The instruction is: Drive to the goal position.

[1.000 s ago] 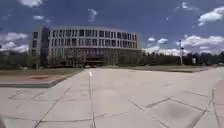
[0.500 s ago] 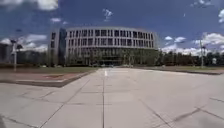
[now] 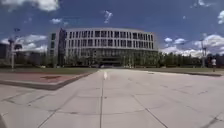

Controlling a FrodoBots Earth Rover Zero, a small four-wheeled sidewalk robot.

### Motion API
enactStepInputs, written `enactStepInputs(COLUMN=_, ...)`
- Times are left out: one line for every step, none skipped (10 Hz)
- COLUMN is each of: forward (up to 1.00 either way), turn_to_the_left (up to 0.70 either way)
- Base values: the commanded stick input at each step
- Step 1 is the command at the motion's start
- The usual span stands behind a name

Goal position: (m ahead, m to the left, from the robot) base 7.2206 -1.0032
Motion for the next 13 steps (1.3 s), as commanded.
enactStepInputs(forward=0.70, turn_to_the_left=0.00)
enactStepInputs(forward=0.70, turn_to_the_left=0.00)
enactStepInputs(forward=0.70, turn_to_the_left=0.00)
enactStepInputs(forward=0.70, turn_to_the_left=0.00)
enactStepInputs(forward=0.70, turn_to_the_left=0.00)
enactStepInputs(forward=0.70, turn_to_the_left=0.00)
enactStepInputs(forward=0.70, turn_to_the_left=0.00)
enactStepInputs(forward=0.70, turn_to_the_left=0.00)
enactStepInputs(forward=0.70, turn_to_the_left=0.00)
enactStepInputs(forward=0.70, turn_to_the_left=0.00)
enactStepInputs(forward=0.70, turn_to_the_left=0.00)
enactStepInputs(forward=0.70, turn_to_the_left=0.00)
enactStepInputs(forward=0.70, turn_to_the_left=0.15)
